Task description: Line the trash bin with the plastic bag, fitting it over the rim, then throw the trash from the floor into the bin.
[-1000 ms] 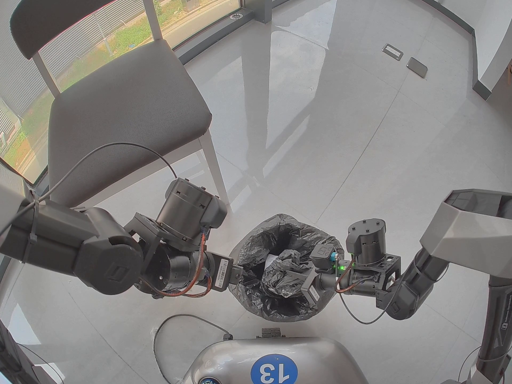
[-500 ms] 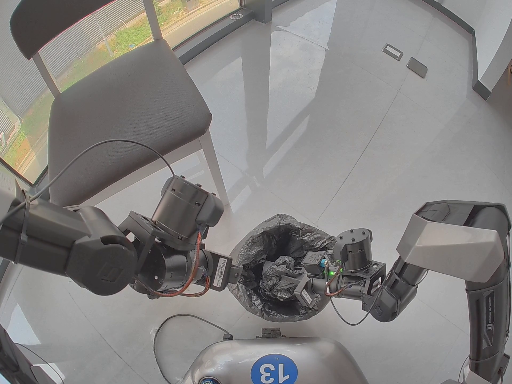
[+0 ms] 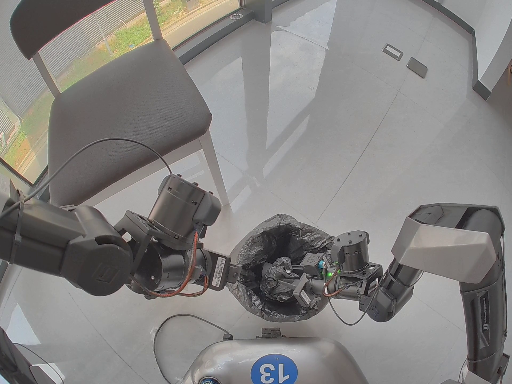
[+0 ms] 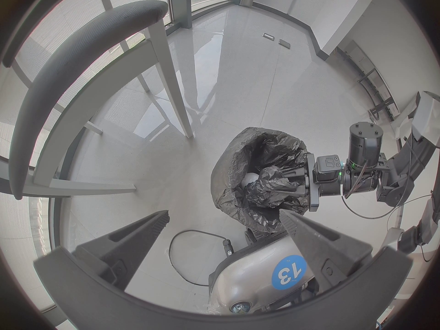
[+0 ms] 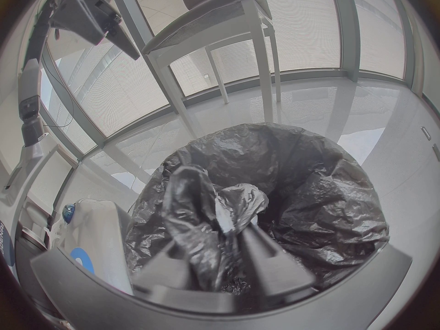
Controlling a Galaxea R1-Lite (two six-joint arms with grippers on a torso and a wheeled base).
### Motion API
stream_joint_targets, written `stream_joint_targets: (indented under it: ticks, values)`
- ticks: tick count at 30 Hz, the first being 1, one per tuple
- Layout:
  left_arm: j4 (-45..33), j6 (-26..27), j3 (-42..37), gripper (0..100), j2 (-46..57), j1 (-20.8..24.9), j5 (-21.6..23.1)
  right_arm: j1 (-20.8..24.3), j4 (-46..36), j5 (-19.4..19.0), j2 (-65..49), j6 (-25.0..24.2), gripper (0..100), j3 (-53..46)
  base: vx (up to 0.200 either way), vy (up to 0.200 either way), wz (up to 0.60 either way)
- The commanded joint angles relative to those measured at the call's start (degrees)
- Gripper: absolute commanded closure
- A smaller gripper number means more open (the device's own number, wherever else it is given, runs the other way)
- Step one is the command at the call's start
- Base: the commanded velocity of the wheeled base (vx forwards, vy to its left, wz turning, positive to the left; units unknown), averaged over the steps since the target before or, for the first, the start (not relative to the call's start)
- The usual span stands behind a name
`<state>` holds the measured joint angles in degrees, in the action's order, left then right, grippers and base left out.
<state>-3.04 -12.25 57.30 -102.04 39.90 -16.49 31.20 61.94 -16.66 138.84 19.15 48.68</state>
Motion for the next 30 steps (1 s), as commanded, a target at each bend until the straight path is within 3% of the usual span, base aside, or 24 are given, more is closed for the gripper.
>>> stream_joint_targets:
  ticks: [1, 23, 30]
  values:
    - [0.05, 0.03, 0.01, 0, 0.08, 0.00, -0.03, -0.43, 0.02, -0.03, 0.29, 0.01, 0, 0.28, 0.000, 0.000, 0.00]
    - [0.05, 0.65, -2.01, 0, -0.01, 0.00, -0.21, -2.89, -0.15, 0.05, -5.24, -0.17, 0, -1.13, 0.000, 0.000, 0.00]
    - [0.31, 0.47, -2.01, 0, 0.08, -0.44, -0.47, -4.39, -0.07, 0.67, -11.57, -5.44, 0, -5.96, 0.000, 0.000, 0.00]
